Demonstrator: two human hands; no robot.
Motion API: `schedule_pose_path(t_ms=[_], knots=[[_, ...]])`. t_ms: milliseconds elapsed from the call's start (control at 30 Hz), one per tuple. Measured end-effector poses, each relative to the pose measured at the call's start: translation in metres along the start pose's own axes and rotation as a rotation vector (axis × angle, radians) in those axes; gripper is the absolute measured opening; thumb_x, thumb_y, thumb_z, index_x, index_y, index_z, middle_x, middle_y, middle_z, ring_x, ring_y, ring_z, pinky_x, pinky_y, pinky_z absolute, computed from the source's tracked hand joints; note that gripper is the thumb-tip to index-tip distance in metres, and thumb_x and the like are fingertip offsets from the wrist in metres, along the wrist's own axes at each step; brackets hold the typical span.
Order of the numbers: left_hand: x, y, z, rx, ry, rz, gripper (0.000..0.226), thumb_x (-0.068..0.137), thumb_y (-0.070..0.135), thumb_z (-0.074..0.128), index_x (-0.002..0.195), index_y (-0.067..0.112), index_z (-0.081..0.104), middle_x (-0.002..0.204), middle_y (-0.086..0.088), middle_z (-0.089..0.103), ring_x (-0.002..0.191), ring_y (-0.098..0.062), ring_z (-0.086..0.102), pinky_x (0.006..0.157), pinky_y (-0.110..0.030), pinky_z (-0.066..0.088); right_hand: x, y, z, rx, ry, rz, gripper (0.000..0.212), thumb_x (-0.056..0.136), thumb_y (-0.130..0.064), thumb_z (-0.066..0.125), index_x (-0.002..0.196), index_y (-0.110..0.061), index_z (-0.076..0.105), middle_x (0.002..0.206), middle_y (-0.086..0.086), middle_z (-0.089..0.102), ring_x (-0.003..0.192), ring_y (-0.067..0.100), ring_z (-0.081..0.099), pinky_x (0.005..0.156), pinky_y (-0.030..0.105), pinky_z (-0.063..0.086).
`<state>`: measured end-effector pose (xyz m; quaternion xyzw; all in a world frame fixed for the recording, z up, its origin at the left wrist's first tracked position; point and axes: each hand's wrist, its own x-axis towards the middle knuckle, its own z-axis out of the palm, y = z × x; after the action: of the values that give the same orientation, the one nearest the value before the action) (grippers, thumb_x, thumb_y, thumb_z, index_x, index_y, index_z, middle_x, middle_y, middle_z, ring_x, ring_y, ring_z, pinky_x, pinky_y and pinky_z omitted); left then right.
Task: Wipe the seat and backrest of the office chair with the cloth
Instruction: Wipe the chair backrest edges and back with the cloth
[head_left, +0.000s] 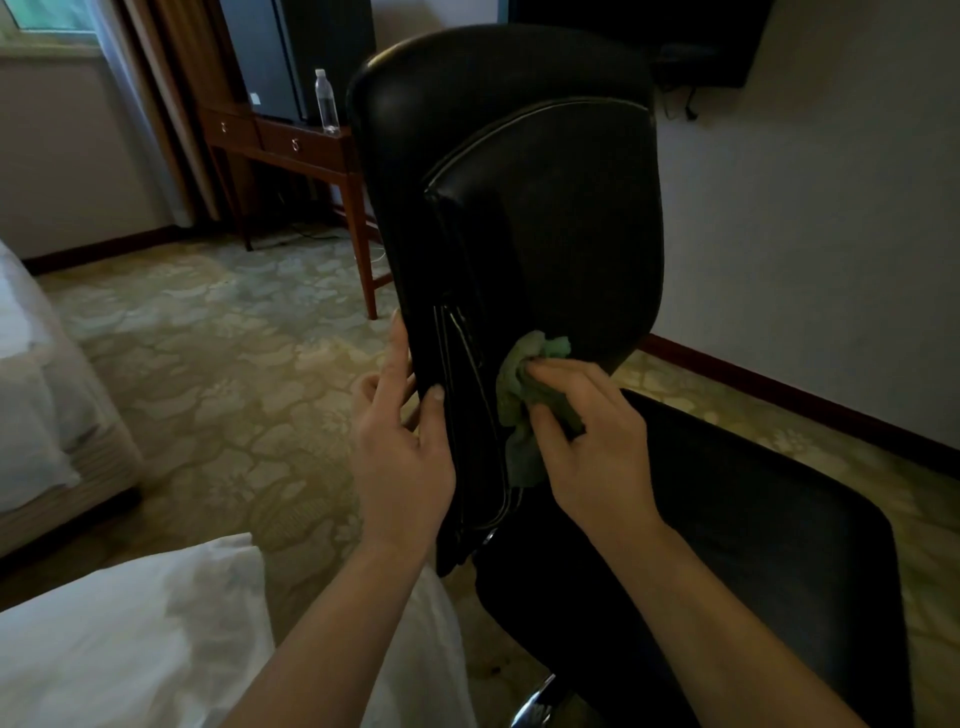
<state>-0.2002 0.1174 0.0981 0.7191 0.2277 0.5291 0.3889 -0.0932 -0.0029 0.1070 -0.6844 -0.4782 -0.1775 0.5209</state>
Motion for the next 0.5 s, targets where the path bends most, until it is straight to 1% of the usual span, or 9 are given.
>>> schedule_pose_path(t_ms=[33,167,300,433,500], knots=[[0.000,-0.001,0.000,0.003,-0.002,-0.003,0.069,0.101,0.012,0.057,0.153,0.048,0.030,0.114,0.019,0.051,0.116,-0.009,0.061,0.092,-0.040,0.058,0.005,-0.003,0.002,0.002,0.001,-0.008,0.030,0.091,-0.001,0.063,0.119,-0.009,0.067,0.119,0.000,0.063,0.114,0.016,0.060,0.099,0.030,0.050],[0.001,-0.002,-0.001,0.002,-0.007,-0.012,0.069,0.101,0.013,0.057,0.153,0.048,0.029,0.115,0.012,0.052,0.116,-0.010,0.061,0.092,-0.040,0.058,0.007,0.000,0.008,0.013,-0.057,-0.027,0.028,0.090,0.000,0.063,0.116,-0.008,0.068,0.118,0.001,0.063,0.113,0.020,0.060,0.097,0.038,0.052],[0.001,0.000,0.000,0.004,0.009,-0.005,0.068,0.101,0.013,0.057,0.154,0.046,0.030,0.116,0.007,0.053,0.115,-0.008,0.062,0.092,-0.035,0.059,-0.015,0.014,0.007,-0.027,-0.104,0.000,0.028,0.088,0.002,0.067,0.114,-0.010,0.069,0.116,-0.004,0.060,0.111,0.018,0.060,0.095,0.039,0.053],[0.000,0.002,0.000,0.012,0.014,-0.003,0.067,0.101,0.013,0.057,0.153,0.045,0.030,0.115,0.009,0.053,0.113,-0.003,0.061,0.091,-0.030,0.058,-0.028,0.020,0.002,-0.040,-0.153,0.038,0.028,0.087,0.003,0.068,0.111,-0.011,0.069,0.113,-0.006,0.060,0.109,0.015,0.060,0.093,0.039,0.054],[0.000,0.002,-0.001,0.006,0.008,-0.008,0.068,0.101,0.013,0.058,0.152,0.046,0.030,0.114,0.013,0.053,0.114,-0.005,0.061,0.092,-0.031,0.058,-0.025,0.018,-0.002,-0.041,-0.137,0.049,0.028,0.087,0.004,0.068,0.111,-0.011,0.070,0.112,-0.006,0.061,0.109,0.013,0.061,0.094,0.036,0.054]])
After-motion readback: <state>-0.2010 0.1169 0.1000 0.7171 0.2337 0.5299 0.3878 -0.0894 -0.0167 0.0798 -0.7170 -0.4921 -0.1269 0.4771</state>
